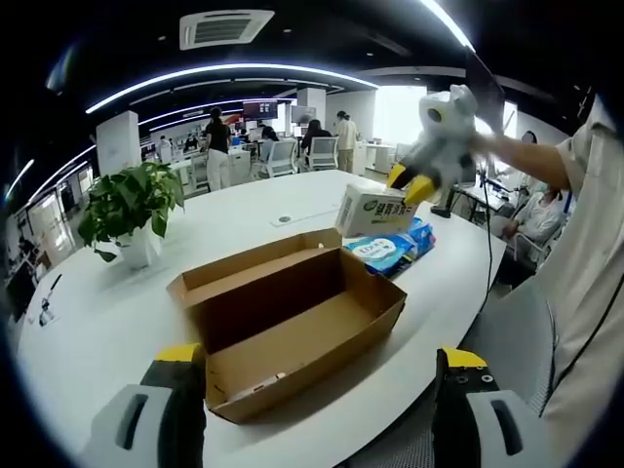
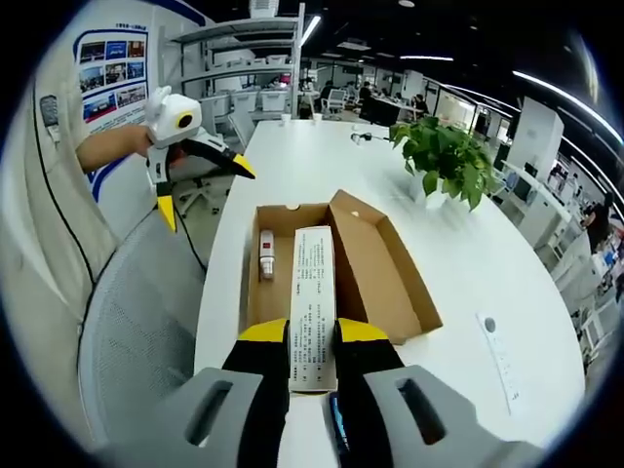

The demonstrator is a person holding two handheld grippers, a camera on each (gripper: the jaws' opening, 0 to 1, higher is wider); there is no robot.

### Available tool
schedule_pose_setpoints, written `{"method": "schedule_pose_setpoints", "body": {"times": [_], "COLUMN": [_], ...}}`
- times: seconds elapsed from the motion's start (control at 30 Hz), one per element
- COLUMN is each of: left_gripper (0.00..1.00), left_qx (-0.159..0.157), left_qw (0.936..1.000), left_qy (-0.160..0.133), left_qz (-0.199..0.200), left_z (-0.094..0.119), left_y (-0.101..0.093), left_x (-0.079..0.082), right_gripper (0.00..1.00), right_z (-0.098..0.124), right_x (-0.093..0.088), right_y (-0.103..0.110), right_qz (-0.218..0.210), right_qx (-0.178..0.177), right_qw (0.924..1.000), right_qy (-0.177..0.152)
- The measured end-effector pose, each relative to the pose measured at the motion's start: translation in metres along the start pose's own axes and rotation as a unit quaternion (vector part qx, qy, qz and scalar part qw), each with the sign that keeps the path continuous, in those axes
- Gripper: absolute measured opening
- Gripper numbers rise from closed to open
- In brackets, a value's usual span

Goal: Operate the shoe box by opening the lid, removing the specified soft item, and placing it in the target area until the item is outside and the box remains undamaged.

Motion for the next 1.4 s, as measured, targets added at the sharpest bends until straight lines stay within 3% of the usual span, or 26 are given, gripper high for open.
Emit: {"method": "schedule_pose_setpoints", "body": {"times": [0.5, 1.4], "left_gripper": [1.00, 1.00], "left_qx": [0.003, 0.009], "left_qw": [1.0000, 0.9998], "left_qy": [0.006, 0.016], "left_qz": [0.003, 0.013], "left_z": [0.000, -0.004], "left_y": [-0.001, 0.006], "left_x": [0.001, -0.001], "right_gripper": [0.14, 0.14], "right_z": [0.036, 0.068], "right_x": [-0.029, -0.078], "right_y": [-0.028, -0.073], "right_qz": [-0.003, -0.011], "right_qx": [-0.019, -0.035], "right_qw": [0.9994, 0.9966], "right_qy": [0.030, 0.073]}}
Point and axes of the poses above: the point that each gripper's makers call its tool centre point, and the gripper's own axes: z roughly backward along the fingers, y roughly to its left, x roughly out of its top, the point moved 9 cm from there along z, roughly backward along the fingers, and after that the axes turned 3 degrees about -x, right-handed, at the moved point
